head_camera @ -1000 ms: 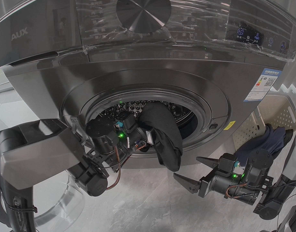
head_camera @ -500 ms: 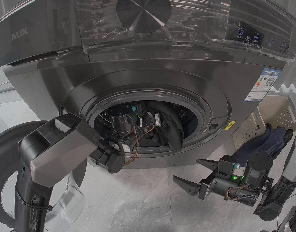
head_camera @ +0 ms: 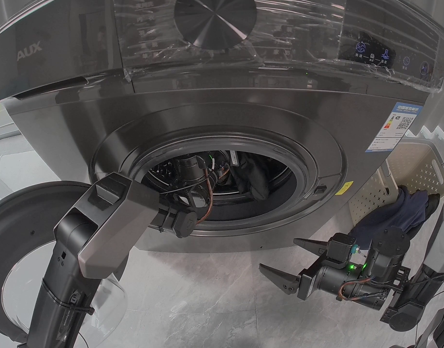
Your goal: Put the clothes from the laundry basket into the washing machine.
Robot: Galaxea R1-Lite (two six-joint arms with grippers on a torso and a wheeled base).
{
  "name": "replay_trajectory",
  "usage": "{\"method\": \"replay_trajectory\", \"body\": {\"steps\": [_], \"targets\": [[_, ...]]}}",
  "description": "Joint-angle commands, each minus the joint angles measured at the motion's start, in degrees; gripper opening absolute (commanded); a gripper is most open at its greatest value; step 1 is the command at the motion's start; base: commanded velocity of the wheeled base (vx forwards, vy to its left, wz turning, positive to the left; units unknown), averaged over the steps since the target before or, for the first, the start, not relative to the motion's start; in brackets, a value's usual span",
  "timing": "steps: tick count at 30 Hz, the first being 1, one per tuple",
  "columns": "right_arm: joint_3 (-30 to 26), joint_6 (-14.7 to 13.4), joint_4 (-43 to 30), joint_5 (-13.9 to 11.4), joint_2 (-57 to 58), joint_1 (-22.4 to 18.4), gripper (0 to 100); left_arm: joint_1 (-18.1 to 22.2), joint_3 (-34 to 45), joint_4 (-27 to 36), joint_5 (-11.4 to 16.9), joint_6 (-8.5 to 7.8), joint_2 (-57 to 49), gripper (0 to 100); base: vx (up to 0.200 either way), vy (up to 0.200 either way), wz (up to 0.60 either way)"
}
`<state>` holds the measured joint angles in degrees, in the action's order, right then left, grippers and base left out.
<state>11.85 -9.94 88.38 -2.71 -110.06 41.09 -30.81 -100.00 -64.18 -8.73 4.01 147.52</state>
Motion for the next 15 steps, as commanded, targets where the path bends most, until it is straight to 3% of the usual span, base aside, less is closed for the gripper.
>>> {"method": "replay_trajectory", "body": {"steps": [1, 8, 15], "targets": [[0.19, 0.00, 0.04, -0.02, -0.25, -0.05, 100, 0.66, 2.44, 0.46, -0.59, 0.65, -0.30, 100, 0.000, 0.000, 0.00], [0.37, 0.00, 0.04, -0.02, -0.16, -0.31, 100, -1.36, 16.85, 5.74, 0.29, 2.76, -8.56, 100, 0.000, 0.000, 0.00], [0.37, 0.00, 0.04, -0.02, -0.25, 0.04, 100, -3.30, 18.44, 6.44, 3.98, 3.72, -8.30, 100, 0.000, 0.000, 0.00]]}}
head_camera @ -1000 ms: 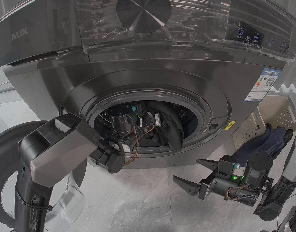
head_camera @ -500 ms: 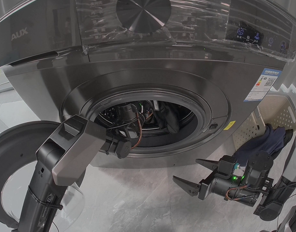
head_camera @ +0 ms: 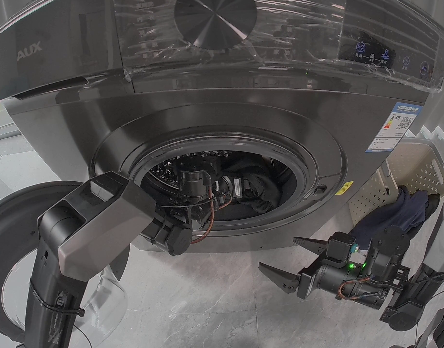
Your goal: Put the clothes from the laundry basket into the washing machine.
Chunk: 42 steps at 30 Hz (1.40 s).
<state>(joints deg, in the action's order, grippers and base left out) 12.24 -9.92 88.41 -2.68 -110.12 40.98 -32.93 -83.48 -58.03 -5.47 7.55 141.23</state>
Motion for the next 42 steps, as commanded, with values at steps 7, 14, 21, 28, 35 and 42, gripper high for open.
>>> {"method": "replay_trajectory", "body": {"steps": [7, 14, 21, 28, 35, 42], "targets": [[0.07, -0.01, 0.01, -0.04, -0.19, 0.24, 100, -1.35, -0.72, 2.57, 2.13, 0.19, 1.24, 100, 0.000, 0.000, 0.00], [0.07, -0.01, 0.01, -0.04, -0.10, 0.32, 100, -0.56, -8.80, 2.74, -0.50, 3.00, 4.85, 0, 0.000, 0.000, 0.00], [0.15, -0.01, 0.01, -0.04, -0.19, 0.24, 100, 2.52, -19.79, 3.18, -6.30, 4.14, 6.60, 0, 0.000, 0.000, 0.00], [0.07, -0.01, 0.01, -0.04, -0.36, 0.24, 100, 3.66, -20.58, 3.80, -6.83, 3.79, 5.81, 0, 0.000, 0.000, 0.00], [-0.02, -0.01, 0.01, -0.04, -0.27, 0.06, 100, 2.87, -14.43, 3.18, -8.41, 3.53, 3.88, 100, 0.000, 0.000, 0.00], [-0.02, -0.01, 0.01, -0.04, -0.27, -0.29, 100, 0.06, 0.42, 4.15, -4.90, 3.53, -2.80, 100, 0.000, 0.000, 0.00]]}}
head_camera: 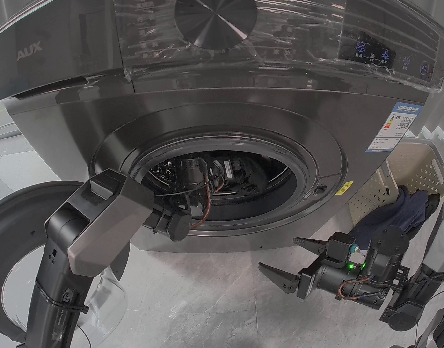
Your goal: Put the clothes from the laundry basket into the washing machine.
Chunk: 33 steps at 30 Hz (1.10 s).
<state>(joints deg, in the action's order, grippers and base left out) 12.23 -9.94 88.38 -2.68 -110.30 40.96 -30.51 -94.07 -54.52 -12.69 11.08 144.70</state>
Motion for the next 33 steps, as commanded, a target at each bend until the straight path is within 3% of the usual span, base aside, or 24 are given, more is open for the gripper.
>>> {"method": "replay_trajectory", "body": {"steps": [1, 7, 13, 16, 27, 33], "targets": [[-0.01, 0.00, 0.04, -0.04, -0.18, -0.35, 100, -2.45, 11.90, 0.82, 2.50, -0.09, -6.63, 100, 0.000, 0.000, 0.00], [0.17, 0.00, 0.04, -0.04, 0.00, -0.62, 100, -2.62, 17.70, 0.38, 2.76, -0.27, -7.94, 100, 0.000, 0.000, 0.00], [0.17, 0.00, 0.04, -0.04, 0.00, -0.62, 100, -4.20, 21.65, 0.38, 5.04, -0.27, -11.02, 100, 0.000, 0.000, 0.00], [0.17, 0.00, 0.04, -0.04, -0.09, -0.62, 100, -4.29, 19.28, 0.29, 6.45, -0.27, -10.41, 100, 0.000, 0.000, 0.00], [0.25, -0.08, 0.04, -0.04, 0.00, -0.71, 100, -3.76, 3.64, -1.82, 6.54, -0.09, 1.20, 100, 0.000, 0.000, 0.00], [0.52, 0.00, 0.04, -0.04, 0.09, -0.71, 100, -3.32, 2.40, -1.56, 6.54, -0.09, 3.57, 100, 0.000, 0.000, 0.00]]}}
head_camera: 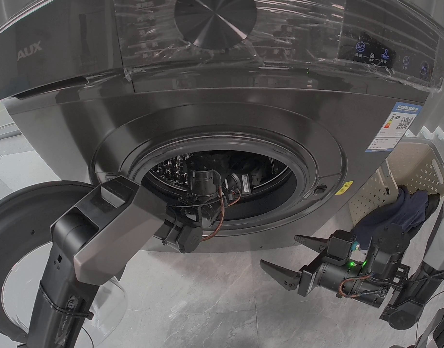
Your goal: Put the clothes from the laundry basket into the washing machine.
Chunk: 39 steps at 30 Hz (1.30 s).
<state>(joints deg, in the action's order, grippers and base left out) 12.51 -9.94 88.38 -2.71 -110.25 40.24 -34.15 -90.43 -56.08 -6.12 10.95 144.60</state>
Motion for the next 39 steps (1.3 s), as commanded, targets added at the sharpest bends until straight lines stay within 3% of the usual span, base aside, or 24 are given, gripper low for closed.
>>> {"method": "replay_trajectory", "body": {"steps": [1, 2, 8, 13, 22, 23, 28, 36, 39], "targets": [[0.32, 0.00, 0.04, -0.02, 0.04, 0.01, 100, 0.31, -1.50, 0.00, -0.03, 0.04, 3.93, 100, 0.000, 0.000, 0.00], [0.32, 0.00, 0.04, -0.02, 0.04, 0.01, 100, 0.31, -1.50, 0.00, -0.03, 0.04, 3.93, 0, 0.000, 0.000, 0.00], [0.41, 0.00, 0.04, -0.02, -0.14, 0.01, 100, 1.71, -7.66, 0.62, -1.26, 0.39, 5.95, 0, 0.000, 0.000, 0.00], [0.41, 0.00, 0.04, -0.02, -0.14, 0.10, 100, 4.18, -16.97, 1.85, -6.19, 0.21, 8.59, 0, 0.000, 0.000, 0.00], [0.59, -0.08, 0.04, -0.02, -0.23, 0.10, 100, 4.44, -19.70, 2.02, -6.45, 0.48, 8.76, 0, 0.000, 0.000, 0.00], [0.59, -0.08, 0.04, -0.02, -0.14, 0.01, 100, 4.35, -19.52, 2.02, -6.45, 0.39, 8.76, 100, 0.000, 0.000, 0.00], [0.59, -0.08, 0.04, -0.02, -0.14, -0.08, 100, 3.91, -16.27, 2.20, -6.45, 0.48, 7.80, 100, 0.000, 0.000, 0.00], [-0.47, 0.00, 0.04, -0.28, 0.83, -1.57, 100, 0.22, 12.30, 1.67, -6.27, -0.49, -10.04, 100, 0.000, 0.000, 0.00], [-1.17, 0.00, 0.04, -0.28, 1.09, -1.04, 100, -1.27, 21.44, -0.44, -5.48, -2.69, -16.37, 100, 0.000, 0.000, 0.00]]}}
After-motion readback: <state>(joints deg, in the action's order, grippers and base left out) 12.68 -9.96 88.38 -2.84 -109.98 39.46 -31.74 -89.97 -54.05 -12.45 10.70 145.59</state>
